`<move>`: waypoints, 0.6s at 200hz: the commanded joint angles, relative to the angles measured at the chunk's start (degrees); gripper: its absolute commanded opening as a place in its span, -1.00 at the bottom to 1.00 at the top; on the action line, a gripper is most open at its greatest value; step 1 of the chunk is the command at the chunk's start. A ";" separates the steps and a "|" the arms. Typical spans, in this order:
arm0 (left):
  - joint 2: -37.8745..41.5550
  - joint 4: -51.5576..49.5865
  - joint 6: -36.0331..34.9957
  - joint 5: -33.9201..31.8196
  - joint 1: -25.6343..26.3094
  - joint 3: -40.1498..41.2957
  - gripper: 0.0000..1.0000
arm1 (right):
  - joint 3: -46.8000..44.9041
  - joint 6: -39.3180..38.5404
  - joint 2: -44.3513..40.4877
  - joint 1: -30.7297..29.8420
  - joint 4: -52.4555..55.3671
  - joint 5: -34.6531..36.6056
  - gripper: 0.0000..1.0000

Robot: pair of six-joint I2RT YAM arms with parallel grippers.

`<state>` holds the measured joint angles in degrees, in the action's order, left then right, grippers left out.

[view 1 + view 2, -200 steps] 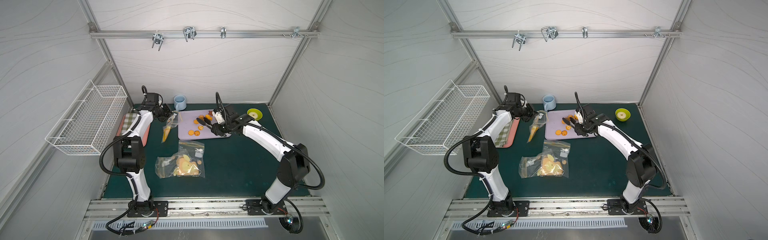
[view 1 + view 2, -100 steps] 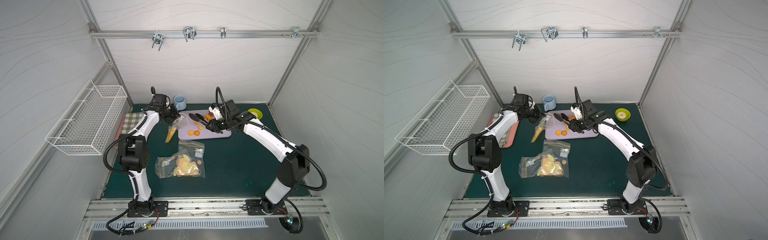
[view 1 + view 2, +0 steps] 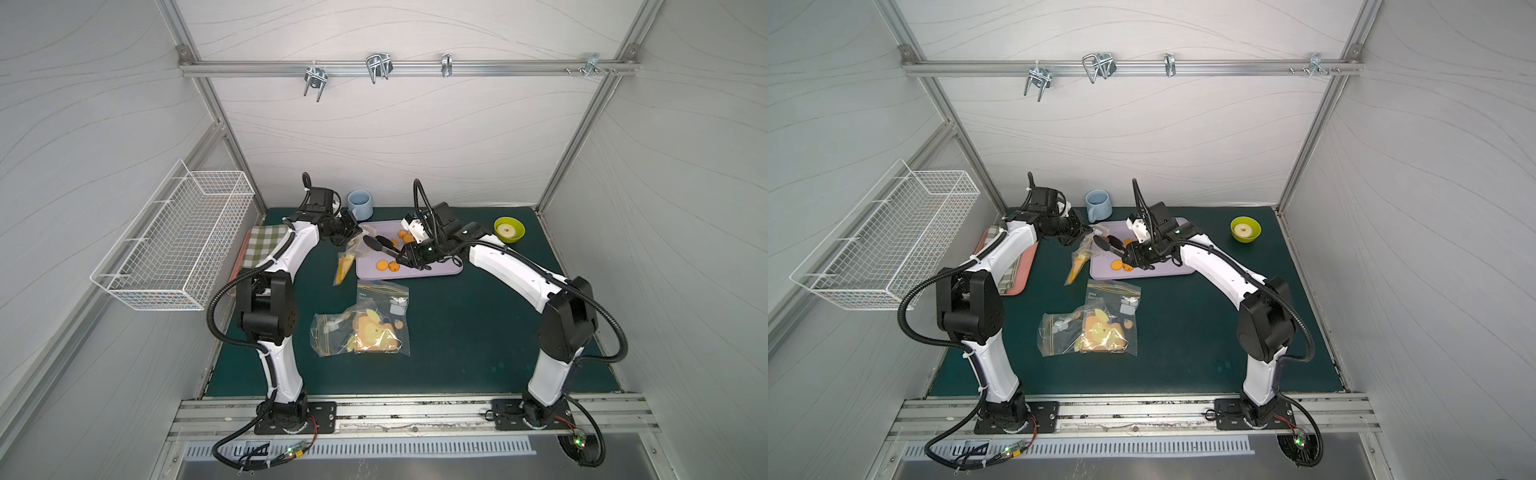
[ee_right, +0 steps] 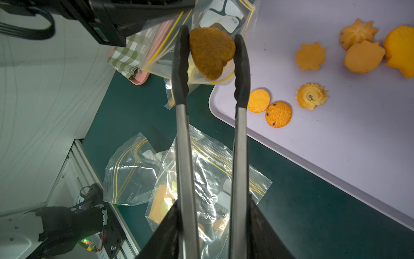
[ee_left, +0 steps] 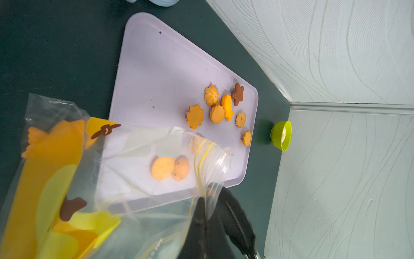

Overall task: Put the cookies into a resealable bag to prevent moisture
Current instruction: Place the cookie in the ziploc bag.

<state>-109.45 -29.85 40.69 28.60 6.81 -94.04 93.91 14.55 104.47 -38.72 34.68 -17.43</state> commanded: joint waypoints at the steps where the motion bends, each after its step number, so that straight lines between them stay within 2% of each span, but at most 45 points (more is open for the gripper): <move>1: -0.35 1.87 0.20 1.20 0.14 -0.68 -1.00 | 1.81 0.61 0.61 -0.28 -2.17 -2.05 -0.01; 57: -0.23 1.64 0.15 1.02 0.14 -0.63 -1.00 | 1.10 1.07 -0.52 -0.28 -2.38 -1.21 0.02; 91: -0.18 1.22 -0.15 0.29 0.07 -0.76 -1.00 | -6.93 0.85 -9.45 0.25 -5.28 6.19 0.01; 120: -0.09 -0.19 -0.79 -0.97 -0.03 -1.29 -1.00 | -13.65 0.37 -16.09 3.61 -4.81 12.03 0.01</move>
<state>-109.45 -29.98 40.64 28.82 6.81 -94.04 83.26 15.20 95.04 -37.95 31.55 -12.03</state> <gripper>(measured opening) 0.057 0.507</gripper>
